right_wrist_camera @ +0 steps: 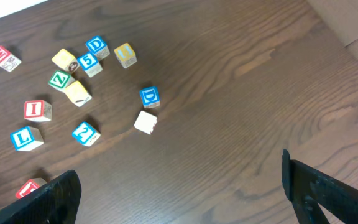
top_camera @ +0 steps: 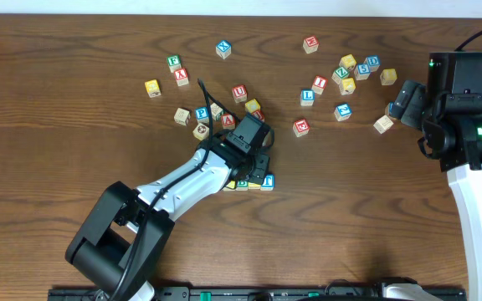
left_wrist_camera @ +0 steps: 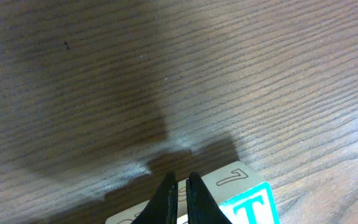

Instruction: Spell out ROBOT

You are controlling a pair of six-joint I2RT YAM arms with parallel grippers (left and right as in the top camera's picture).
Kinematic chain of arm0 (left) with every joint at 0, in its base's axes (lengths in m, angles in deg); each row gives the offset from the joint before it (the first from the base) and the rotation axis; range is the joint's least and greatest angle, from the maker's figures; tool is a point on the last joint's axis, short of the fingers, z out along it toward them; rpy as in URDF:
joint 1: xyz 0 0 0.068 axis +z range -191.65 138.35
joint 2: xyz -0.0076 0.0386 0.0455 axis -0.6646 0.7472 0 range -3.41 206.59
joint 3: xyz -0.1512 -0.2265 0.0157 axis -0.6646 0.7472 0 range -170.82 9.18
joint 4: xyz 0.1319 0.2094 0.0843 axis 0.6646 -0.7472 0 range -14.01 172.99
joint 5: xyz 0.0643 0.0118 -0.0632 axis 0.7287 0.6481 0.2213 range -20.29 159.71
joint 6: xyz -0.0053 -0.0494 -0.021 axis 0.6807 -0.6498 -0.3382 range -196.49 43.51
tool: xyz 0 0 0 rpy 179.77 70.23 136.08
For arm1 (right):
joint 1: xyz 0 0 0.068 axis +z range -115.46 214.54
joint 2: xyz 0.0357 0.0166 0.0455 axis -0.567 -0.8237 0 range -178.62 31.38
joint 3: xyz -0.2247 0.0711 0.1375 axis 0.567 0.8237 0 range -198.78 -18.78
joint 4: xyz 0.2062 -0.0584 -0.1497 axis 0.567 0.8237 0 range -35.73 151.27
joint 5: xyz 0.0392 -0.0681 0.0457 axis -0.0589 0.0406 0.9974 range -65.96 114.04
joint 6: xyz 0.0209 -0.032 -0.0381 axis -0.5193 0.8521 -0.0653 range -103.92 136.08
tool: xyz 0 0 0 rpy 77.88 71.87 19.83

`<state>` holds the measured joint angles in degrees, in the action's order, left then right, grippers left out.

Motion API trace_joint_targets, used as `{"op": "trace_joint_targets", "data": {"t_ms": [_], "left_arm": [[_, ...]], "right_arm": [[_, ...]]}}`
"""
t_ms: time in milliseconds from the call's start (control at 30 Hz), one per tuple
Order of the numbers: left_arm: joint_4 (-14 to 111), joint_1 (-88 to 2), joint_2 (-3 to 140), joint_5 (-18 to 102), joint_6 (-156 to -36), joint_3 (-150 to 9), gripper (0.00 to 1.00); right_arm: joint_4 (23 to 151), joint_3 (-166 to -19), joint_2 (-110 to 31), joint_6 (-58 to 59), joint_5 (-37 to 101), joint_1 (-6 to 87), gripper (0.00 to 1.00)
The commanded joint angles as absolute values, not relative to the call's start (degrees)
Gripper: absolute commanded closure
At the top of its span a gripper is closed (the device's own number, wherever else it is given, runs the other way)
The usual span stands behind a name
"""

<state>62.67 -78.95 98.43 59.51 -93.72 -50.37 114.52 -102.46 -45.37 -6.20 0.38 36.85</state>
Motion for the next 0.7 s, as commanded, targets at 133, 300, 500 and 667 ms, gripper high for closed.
{"op": "trace_joint_targets", "data": {"t_ms": [133,300,500,667], "left_arm": [[61.16,-78.97,99.16,59.86,-94.35,-51.81,0.93],[61.01,-78.97,99.16,59.84,-94.35,-51.81,0.93],[60.99,-78.99,99.16,59.84,-94.35,-51.81,0.92],[60.97,-78.99,99.16,59.84,-94.35,-51.81,0.93]], "right_arm": [[114.54,-103.32,-45.24,-5.72,-0.43,36.67,0.01],[114.54,-103.32,-45.24,-5.72,-0.43,36.67,0.01],[114.54,-103.32,-45.24,-5.72,-0.43,36.67,0.01],[114.54,-103.32,-45.24,-5.70,-0.45,36.67,0.01]]}}
